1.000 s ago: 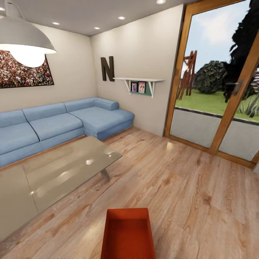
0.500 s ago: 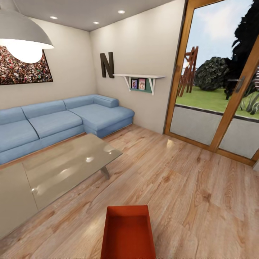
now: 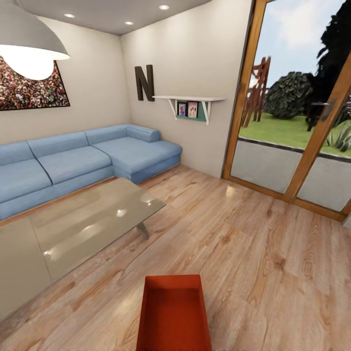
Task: Move the two storage containers from the living room to the garage. In the garage, place one container on the floor and stack the other container on top of it (either order is fine).
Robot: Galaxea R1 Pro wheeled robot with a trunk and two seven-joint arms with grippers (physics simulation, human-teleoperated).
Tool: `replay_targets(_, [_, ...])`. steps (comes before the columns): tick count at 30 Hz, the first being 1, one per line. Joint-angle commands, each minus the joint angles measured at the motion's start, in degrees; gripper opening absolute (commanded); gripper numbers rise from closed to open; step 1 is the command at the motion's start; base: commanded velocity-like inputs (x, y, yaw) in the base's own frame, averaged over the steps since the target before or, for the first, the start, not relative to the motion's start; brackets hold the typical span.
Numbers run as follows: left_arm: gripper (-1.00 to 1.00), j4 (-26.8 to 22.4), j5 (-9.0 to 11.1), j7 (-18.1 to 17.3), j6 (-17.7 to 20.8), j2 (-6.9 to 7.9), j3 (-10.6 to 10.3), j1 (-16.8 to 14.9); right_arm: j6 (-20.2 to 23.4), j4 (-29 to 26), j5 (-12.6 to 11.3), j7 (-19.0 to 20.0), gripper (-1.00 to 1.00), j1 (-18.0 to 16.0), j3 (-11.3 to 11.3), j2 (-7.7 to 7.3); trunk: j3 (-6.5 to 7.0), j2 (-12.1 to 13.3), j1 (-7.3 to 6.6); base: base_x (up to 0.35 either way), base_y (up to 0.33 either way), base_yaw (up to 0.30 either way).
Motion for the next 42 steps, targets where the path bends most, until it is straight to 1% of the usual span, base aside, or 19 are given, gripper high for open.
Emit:
replay_targets(1, [1.0, 0.04, 0.4, 0.08, -0.17, -0.01, -0.17, -0.03, -0.37, 0.18, -0.46, -0.06, 1.0, -0.07, 0.48, 0.04, -0.15, -0.03, 0.0, 0.0, 0.0, 0.0])
replay_targets(42, [1.0, 0.04, 0.4, 0.08, -0.18, -0.01, -0.17, -0.04, -0.24, 0.14, -0.51, 0.1, 1.0, -0.07, 0.47, 0.06, -3.9, -0.03, 0.0, 0.0, 0.0, 0.0])
